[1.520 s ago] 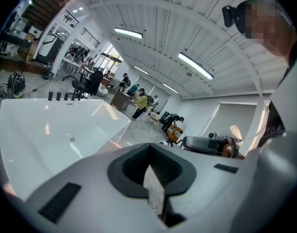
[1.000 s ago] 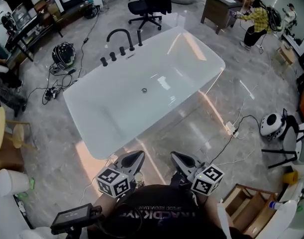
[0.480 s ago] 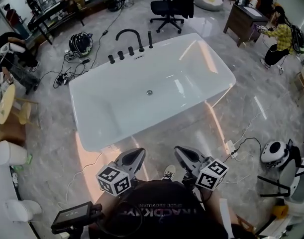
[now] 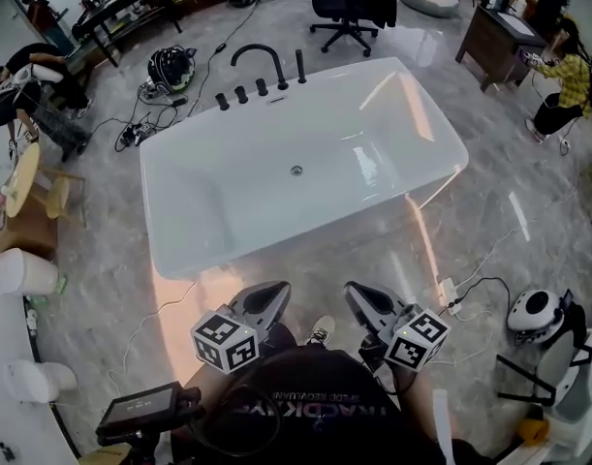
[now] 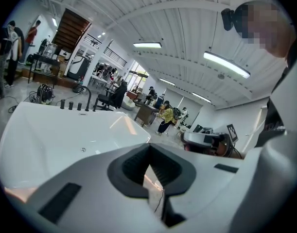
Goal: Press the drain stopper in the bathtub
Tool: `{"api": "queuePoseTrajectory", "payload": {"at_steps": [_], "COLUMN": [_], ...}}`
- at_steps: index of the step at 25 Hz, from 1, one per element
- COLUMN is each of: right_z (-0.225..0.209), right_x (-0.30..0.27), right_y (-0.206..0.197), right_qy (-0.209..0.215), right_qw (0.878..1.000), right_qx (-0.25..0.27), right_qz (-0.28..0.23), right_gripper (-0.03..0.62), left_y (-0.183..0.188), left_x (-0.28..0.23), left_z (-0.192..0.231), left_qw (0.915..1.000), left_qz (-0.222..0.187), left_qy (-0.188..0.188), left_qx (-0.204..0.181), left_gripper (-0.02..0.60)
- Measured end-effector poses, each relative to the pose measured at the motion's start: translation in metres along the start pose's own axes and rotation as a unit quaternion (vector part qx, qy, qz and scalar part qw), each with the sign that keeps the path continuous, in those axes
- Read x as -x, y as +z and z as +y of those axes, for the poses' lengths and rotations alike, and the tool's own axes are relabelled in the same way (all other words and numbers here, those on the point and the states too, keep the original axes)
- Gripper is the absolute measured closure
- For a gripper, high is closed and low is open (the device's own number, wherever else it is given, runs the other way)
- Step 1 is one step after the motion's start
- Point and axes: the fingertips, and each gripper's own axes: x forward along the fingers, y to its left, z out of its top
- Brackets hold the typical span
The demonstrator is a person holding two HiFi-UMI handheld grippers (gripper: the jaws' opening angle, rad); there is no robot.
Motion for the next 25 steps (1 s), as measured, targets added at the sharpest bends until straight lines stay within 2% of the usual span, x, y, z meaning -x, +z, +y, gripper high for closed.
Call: {"api": "queuePoseTrajectory", "payload": {"at_steps": [12, 17, 25], "right_z": [-0.028, -0.054, -0.083], "right_x": [0.018, 0.005, -0.064], "right_y": [0.011, 0.027, 0.067], "right_qy": [-0.05, -0.08, -0.088], "right_qw": [0.999, 0.996, 0.996], "right_qx": [-0.015, -0.021, -0.018], "right_qz": [-0.015, -0.027, -0.01], "right_gripper": [0.579, 0.579, 0.579], "left_y": [0.003, 0.022, 0.066], "left_x": [-0.042, -0.065, -0.092], "left_z": [-0.006, 0.019, 0.08], "left_qw": [0.9986, 0.9978, 0.9977], "left_qz": [0.025, 0.025, 0.018], "left_qy": [-0.047, -0.061, -0.061], "left_qx": [0.001, 0.003, 0.024], "left_gripper": [0.574, 0.574, 0.574]}}
